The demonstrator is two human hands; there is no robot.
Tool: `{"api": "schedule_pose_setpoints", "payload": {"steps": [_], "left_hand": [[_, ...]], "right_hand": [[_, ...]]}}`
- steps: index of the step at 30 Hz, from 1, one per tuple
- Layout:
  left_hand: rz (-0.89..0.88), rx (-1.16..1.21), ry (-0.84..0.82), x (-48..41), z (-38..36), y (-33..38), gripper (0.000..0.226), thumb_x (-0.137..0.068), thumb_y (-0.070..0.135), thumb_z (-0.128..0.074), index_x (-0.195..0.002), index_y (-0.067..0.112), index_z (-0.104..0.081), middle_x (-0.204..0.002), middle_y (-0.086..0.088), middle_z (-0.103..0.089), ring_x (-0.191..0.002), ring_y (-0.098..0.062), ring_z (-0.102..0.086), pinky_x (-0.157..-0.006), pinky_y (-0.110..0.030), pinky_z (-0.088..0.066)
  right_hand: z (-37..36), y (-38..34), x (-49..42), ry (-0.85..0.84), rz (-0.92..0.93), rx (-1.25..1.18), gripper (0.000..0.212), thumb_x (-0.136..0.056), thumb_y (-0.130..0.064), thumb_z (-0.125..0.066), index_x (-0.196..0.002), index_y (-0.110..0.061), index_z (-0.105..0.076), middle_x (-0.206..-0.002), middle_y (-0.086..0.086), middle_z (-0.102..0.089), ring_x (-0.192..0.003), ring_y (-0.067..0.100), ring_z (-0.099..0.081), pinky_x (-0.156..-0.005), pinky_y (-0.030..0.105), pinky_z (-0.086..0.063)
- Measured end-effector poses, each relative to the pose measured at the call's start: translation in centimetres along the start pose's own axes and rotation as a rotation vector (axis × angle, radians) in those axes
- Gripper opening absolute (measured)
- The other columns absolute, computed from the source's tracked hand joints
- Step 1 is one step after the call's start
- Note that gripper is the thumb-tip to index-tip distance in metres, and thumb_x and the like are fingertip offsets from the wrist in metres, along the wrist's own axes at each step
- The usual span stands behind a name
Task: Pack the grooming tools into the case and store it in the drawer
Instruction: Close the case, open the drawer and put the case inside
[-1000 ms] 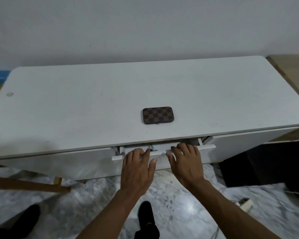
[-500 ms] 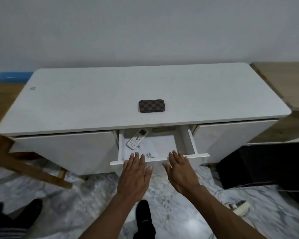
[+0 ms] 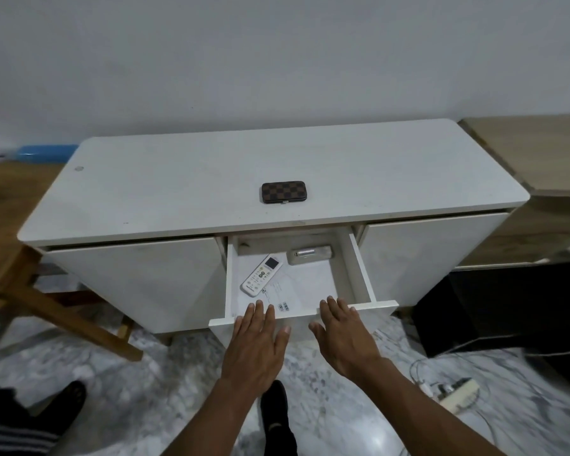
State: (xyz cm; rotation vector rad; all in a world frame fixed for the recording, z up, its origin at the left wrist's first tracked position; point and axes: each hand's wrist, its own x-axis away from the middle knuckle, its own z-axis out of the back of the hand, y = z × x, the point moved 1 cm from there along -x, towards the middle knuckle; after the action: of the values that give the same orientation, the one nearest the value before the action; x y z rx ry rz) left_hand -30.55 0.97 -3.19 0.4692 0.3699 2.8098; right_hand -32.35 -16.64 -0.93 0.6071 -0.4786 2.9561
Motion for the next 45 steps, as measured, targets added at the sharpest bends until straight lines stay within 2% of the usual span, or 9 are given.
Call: {"api": "schedule_pose_setpoints", "payload": {"steps": [4,7,9,12,18,22,34,38,45], "left_hand": [[-0.002,0.003,0.018,0.7,-0.3,0.2,0.110,-0.068,0.074,0.030,-0.157,0.020,-0.005,-0.165,-0.002,0.004,-0.151,-0.013,0.010,-0.116,-0.029,0.013],[-0.011,-0.012,0.010,1.1,-0.1,0.3,0.126,-0.053,0.075,0.044,-0.157,0.021,-0.002,-0.165,-0.001,0.007,-0.151,-0.013,0.011,-0.115,-0.028,0.014],[-0.013,-0.012,-0.004,1.2,0.3,0.4,0.115,-0.063,0.074,0.036,-0.157,0.021,-0.001,-0.165,-0.001,0.007,-0.151,-0.014,0.010,-0.116,-0.028,0.013],[0.006,0.010,0.010,0.6,1.3,0.3,0.087,-0.086,0.068,0.012,-0.157,0.021,-0.004,-0.166,-0.002,0.001,-0.152,-0.014,0.005,-0.119,-0.030,0.007],[0.024,0.034,0.180,-3.6,6.1,-0.8,0.102,-0.077,0.071,0.022,-0.156,0.018,-0.015,-0.165,-0.005,-0.009,-0.152,-0.020,-0.006,-0.121,-0.038,-0.005],[0.002,0.030,0.254,-8.9,10.3,-1.8,0.064,-0.103,0.049,-0.012,-0.156,0.013,-0.015,-0.165,-0.009,-0.008,-0.152,-0.022,-0.005,-0.122,-0.038,-0.003],[-0.064,-0.023,0.236,-21.0,12.9,-3.6,0.056,-0.106,0.038,-0.016,-0.156,0.014,-0.012,-0.165,-0.009,-0.004,-0.152,-0.022,-0.002,-0.121,-0.039,0.002],[-0.066,-0.056,0.245,-22.8,12.2,-4.1,0.074,-0.093,0.046,0.002,-0.154,0.012,-0.025,-0.163,-0.012,-0.017,-0.151,-0.027,-0.013,-0.120,-0.045,-0.005],[-0.040,-0.086,0.256,-23.6,11.0,-4.8,0.060,-0.099,0.041,-0.023,-0.146,0.011,-0.044,-0.154,-0.014,-0.039,-0.143,-0.030,-0.037,-0.114,-0.051,-0.026]], "right_hand": [[-0.3,0.3,0.6,0.007,0.008,0.032,0.063,-0.102,-0.046,-0.017,-0.153,-0.010,-0.010,-0.163,0.007,-0.006,-0.151,0.023,-0.001,-0.122,0.036,-0.002],[0.1,0.1,1.0,-0.024,-0.001,0.044,0.086,-0.085,-0.061,0.008,-0.153,-0.011,-0.010,-0.163,0.006,-0.007,-0.151,0.022,-0.003,-0.122,0.036,-0.004],[0.5,-0.1,0.9,-0.038,-0.002,0.045,0.088,-0.083,-0.060,0.010,-0.153,-0.011,-0.013,-0.162,0.007,-0.011,-0.151,0.023,-0.007,-0.122,0.037,-0.008],[2.0,-0.5,0.2,-0.066,-0.005,0.030,0.065,-0.100,-0.050,-0.018,-0.149,-0.009,-0.023,-0.160,0.010,-0.023,-0.148,0.026,-0.019,-0.120,0.040,-0.022],[7.9,-2.5,-3.6,0.111,0.053,0.034,0.046,-0.100,-0.041,-0.037,-0.135,-0.012,-0.043,-0.141,0.009,-0.049,-0.127,0.028,-0.048,-0.103,0.040,-0.044],[12.1,-4.5,-8.1,0.221,0.099,0.047,0.043,-0.098,-0.037,-0.042,-0.133,-0.012,-0.047,-0.138,0.011,-0.052,-0.125,0.030,-0.048,-0.101,0.043,-0.046],[16.6,-7.1,-20.8,0.205,0.067,0.066,0.049,-0.091,-0.026,-0.052,-0.137,-0.013,-0.041,-0.145,0.009,-0.043,-0.132,0.030,-0.037,-0.105,0.044,-0.043],[16.7,-7.1,-23.0,0.164,0.080,0.114,0.060,-0.087,-0.026,-0.056,-0.141,-0.013,-0.034,-0.149,0.010,-0.037,-0.135,0.032,-0.034,-0.108,0.046,-0.040],[17.1,-7.2,-25.3,0.022,0.093,0.111,0.071,-0.080,-0.029,-0.061,-0.142,-0.016,-0.032,-0.140,0.009,-0.046,-0.127,0.033,-0.042,-0.106,0.047,-0.041]]}}
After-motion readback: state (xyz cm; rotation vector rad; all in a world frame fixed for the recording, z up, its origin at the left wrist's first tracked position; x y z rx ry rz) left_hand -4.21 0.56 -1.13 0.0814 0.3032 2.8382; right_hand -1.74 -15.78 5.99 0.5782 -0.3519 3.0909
